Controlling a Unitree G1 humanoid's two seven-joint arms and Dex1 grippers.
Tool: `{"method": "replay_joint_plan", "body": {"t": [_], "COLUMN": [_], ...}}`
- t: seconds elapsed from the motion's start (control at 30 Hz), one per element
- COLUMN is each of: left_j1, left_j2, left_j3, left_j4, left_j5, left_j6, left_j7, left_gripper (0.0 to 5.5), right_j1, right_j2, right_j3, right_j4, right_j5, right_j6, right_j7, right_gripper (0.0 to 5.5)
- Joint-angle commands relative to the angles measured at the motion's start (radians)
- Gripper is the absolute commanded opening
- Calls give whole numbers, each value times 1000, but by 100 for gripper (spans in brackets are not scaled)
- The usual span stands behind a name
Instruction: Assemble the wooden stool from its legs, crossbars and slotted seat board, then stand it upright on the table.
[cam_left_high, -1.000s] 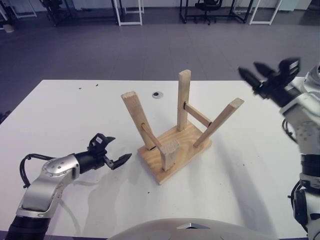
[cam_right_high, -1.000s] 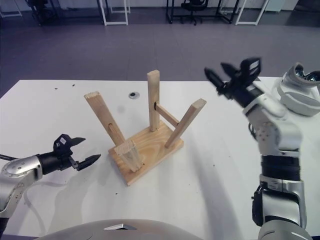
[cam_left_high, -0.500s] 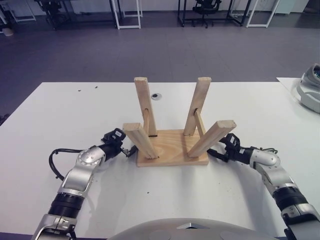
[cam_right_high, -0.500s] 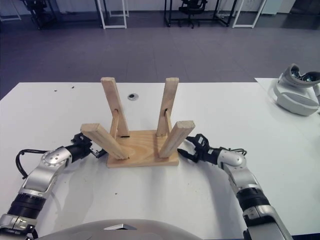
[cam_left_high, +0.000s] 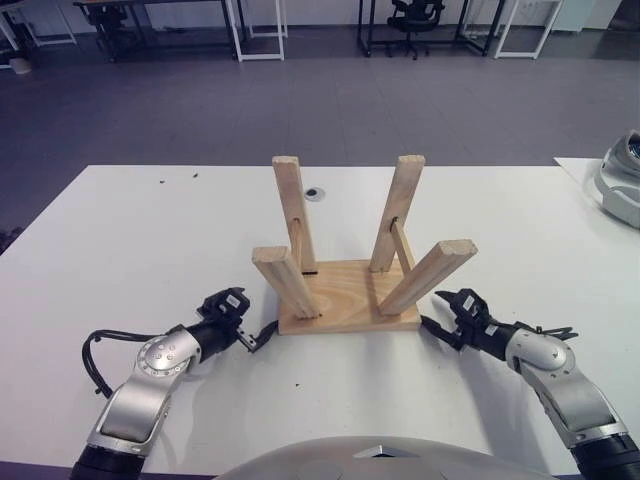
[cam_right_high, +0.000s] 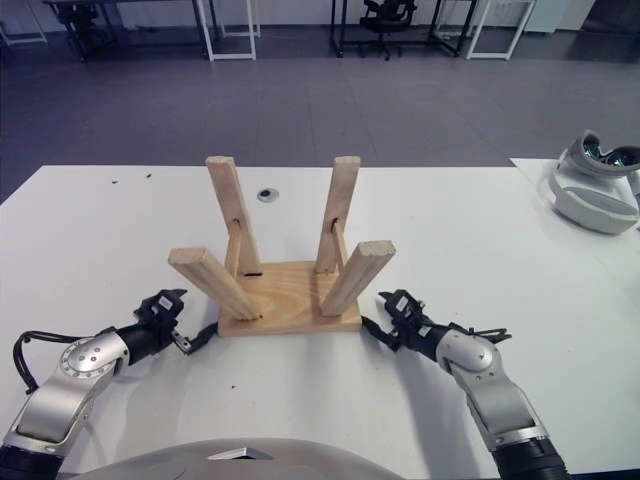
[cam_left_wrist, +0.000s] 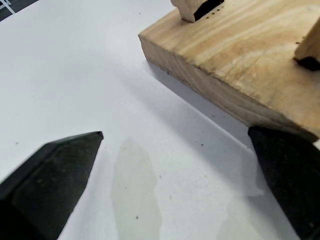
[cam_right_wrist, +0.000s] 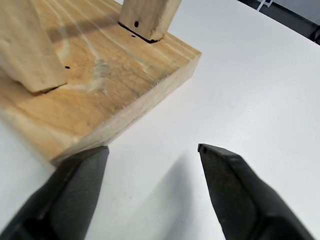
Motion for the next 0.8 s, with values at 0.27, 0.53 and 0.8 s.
{"method": "replay_joint_plan", "body": {"t": [0.27, 0.53, 0.8], "left_j1": [-53, 4, 98], "left_j2": [59, 192, 418], "left_j3": [240, 302, 204], "left_j4": [-384, -408, -231], "left_j5": [-474, -497, -222], "left_j6": [305, 298, 78], "left_j7": [-208, -280, -402], "left_gripper": [538, 538, 538], "right_j1": [52, 88, 168], "right_j2": [-200, -287, -405], "right_j3": [-253, -369, -283], "right_j4": [-425, -386, -239], "right_j5": [503, 494, 236], "right_j6": [391, 398, 189], "right_j7": [304, 361, 450], "right_gripper": [337, 337, 337]}}
